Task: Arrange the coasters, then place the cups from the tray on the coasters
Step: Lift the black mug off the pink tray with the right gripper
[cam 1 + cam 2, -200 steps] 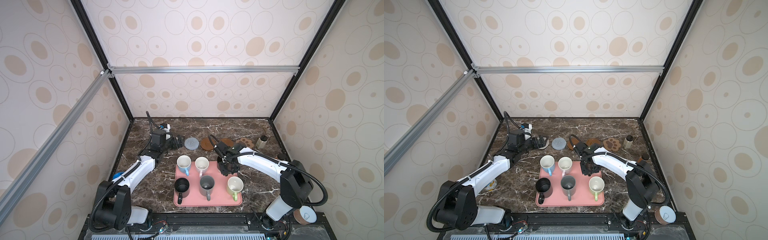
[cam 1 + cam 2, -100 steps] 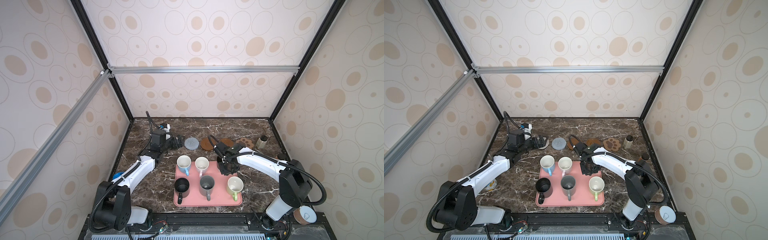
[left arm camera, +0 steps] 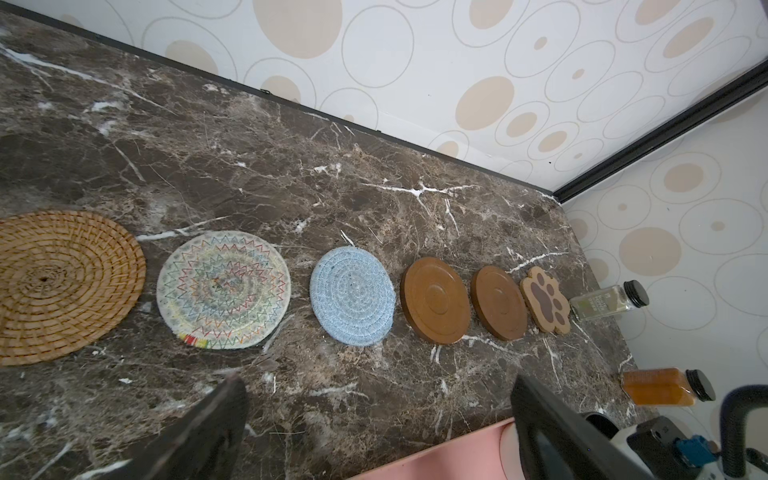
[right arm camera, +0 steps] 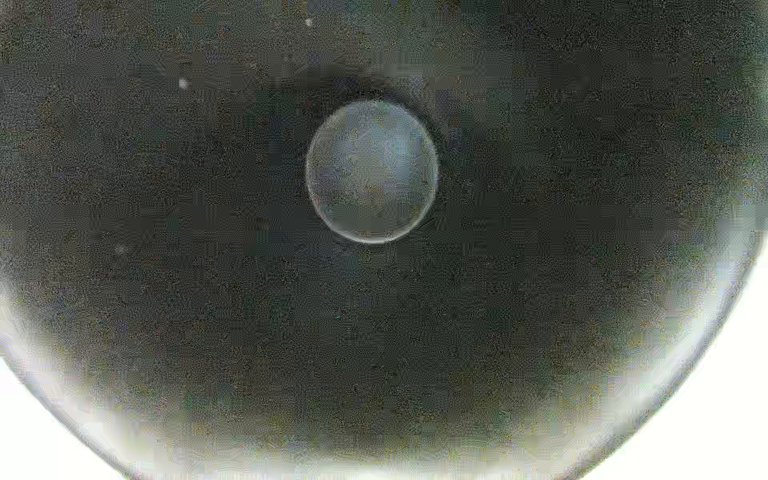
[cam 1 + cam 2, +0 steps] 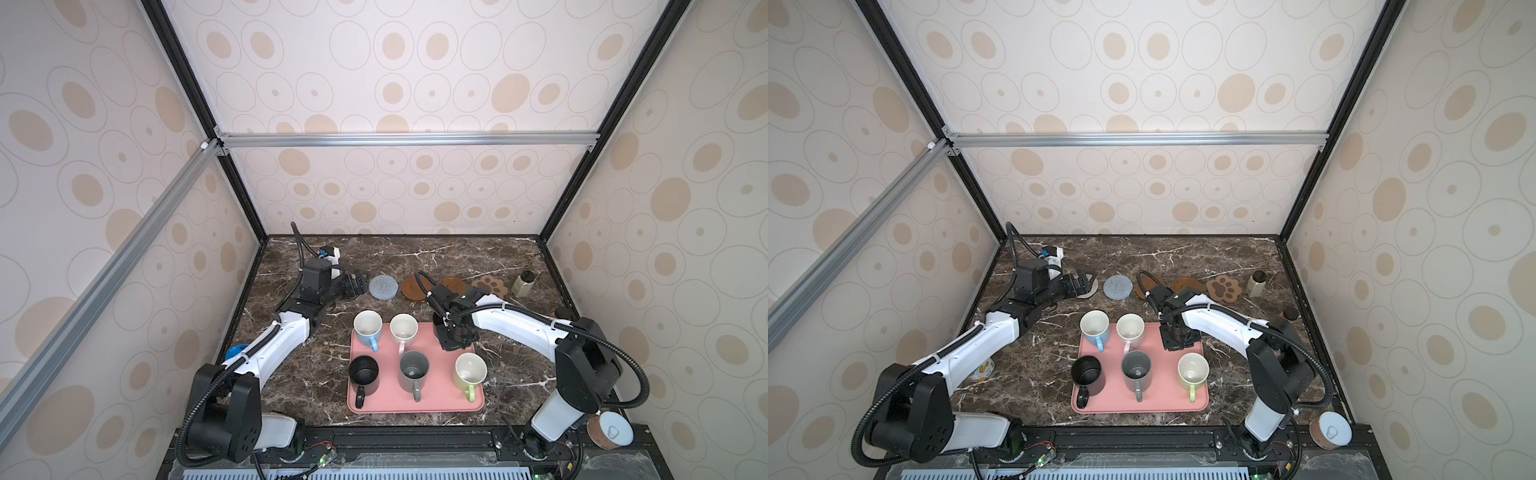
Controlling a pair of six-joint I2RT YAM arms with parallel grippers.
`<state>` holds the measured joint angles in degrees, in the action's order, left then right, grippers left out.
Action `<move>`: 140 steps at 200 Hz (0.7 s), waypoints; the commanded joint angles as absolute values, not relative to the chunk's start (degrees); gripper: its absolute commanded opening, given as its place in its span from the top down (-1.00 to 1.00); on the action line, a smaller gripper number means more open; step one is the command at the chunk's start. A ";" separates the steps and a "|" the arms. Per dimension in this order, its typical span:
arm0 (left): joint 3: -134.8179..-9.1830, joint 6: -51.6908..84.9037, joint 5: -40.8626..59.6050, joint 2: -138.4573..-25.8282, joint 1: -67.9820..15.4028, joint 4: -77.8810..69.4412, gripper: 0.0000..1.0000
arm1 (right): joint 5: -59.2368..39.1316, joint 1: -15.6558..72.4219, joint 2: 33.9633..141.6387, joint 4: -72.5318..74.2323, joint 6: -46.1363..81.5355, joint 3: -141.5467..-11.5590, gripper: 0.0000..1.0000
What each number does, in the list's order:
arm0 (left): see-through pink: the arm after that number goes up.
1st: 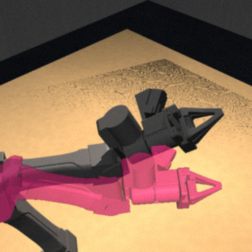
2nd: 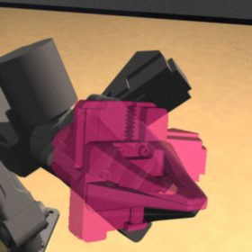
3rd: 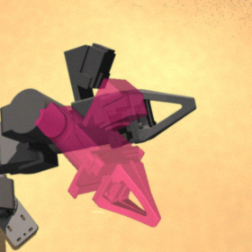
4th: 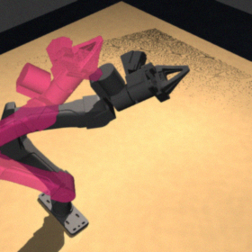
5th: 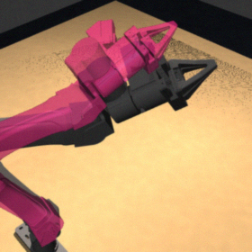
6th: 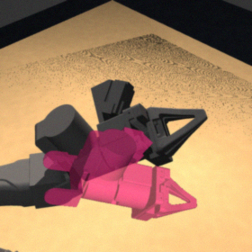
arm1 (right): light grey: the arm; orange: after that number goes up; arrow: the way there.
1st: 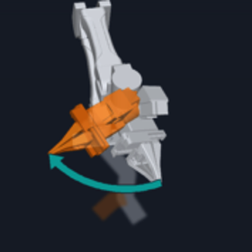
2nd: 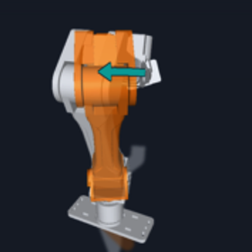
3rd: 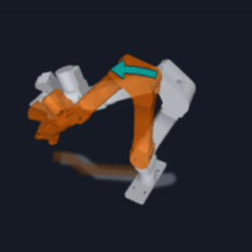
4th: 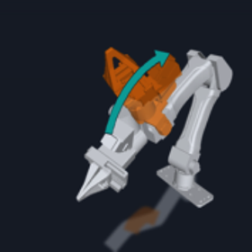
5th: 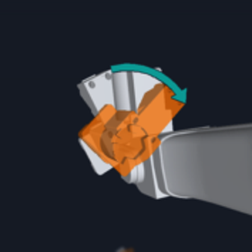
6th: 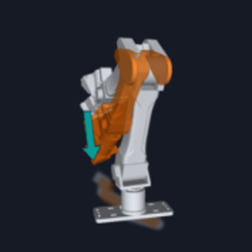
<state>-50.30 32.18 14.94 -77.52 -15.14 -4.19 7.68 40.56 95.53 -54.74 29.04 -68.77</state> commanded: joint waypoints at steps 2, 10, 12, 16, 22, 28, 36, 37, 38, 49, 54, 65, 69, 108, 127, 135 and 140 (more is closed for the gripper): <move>-50.28 32.34 14.24 -75.81 -14.94 -3.95 -1.00 | 9.10 40.79 96.33 -53.40 28.83 -69.44 0.78; -50.29 32.42 14.20 -75.81 -14.94 -3.95 -1.00 | 9.14 40.82 96.33 -53.44 28.74 -69.45 0.79; -50.28 32.43 14.18 -75.84 -14.94 -3.93 -1.00 | 9.10 40.86 96.33 -53.44 28.67 -69.44 0.79; -50.27 32.43 14.23 -75.77 -14.94 -4.01 -1.00 | 9.06 40.87 96.26 -53.43 28.59 -69.53 0.80; -50.22 32.51 14.21 -75.87 -14.85 -4.02 -1.00 | 9.06 40.92 96.24 -53.44 28.49 -69.54 0.80; -50.19 32.52 14.20 -75.90 -14.97 -4.15 -1.00 | 9.14 40.82 96.09 -53.43 28.48 -69.61 0.81; -50.21 32.55 14.19 -75.93 -14.88 -4.22 -1.00 | 9.22 40.96 95.90 -53.43 28.28 -69.52 0.81; -50.24 32.58 14.17 -75.89 -14.86 -4.22 -1.00 | 9.23 40.96 95.94 -53.35 28.29 -69.52 0.81; -50.30 32.59 14.20 -75.91 -14.95 -4.22 -1.00 | 9.23 40.96 95.87 -53.30 28.30 -69.52 0.81; -50.42 32.61 14.18 -75.98 -14.94 -4.22 -1.00 | 9.31 40.91 95.39 -53.16 28.26 -69.47 0.82; -50.45 32.61 14.23 -75.96 -14.94 -4.30 -1.00 | 9.32 40.90 95.19 -53.12 28.23 -69.39 0.82; -50.58 32.53 14.17 -75.98 -14.94 -4.30 -1.00 | 9.32 40.85 94.80 -53.08 28.14 -69.47 0.82; -50.62 32.52 14.15 -76.00 -14.88 -4.26 -1.00 | 9.31 40.85 94.61 -53.09 28.13 -69.41 0.82; -50.70 32.52 14.26 -75.87 -14.94 -4.19 -1.00 | 9.29 40.78 93.22 -53.00 27.46 -69.43 0.83; -50.59 32.52 14.18 -75.85 -14.90 -3.98 -1.00 | 9.32 40.82 92.47 -52.87 27.33 -69.43 0.84; -50.61 32.52 14.24 -75.76 -14.94 -4.07 -1.00 | 9.31 40.80 92.10 -52.85 27.25 -69.44 0.84; -50.52 32.52 14.19 -75.68 -14.93 -4.17 -1.00 | 9.32 40.83 91.89 -52.76 27.17 -69.35 0.84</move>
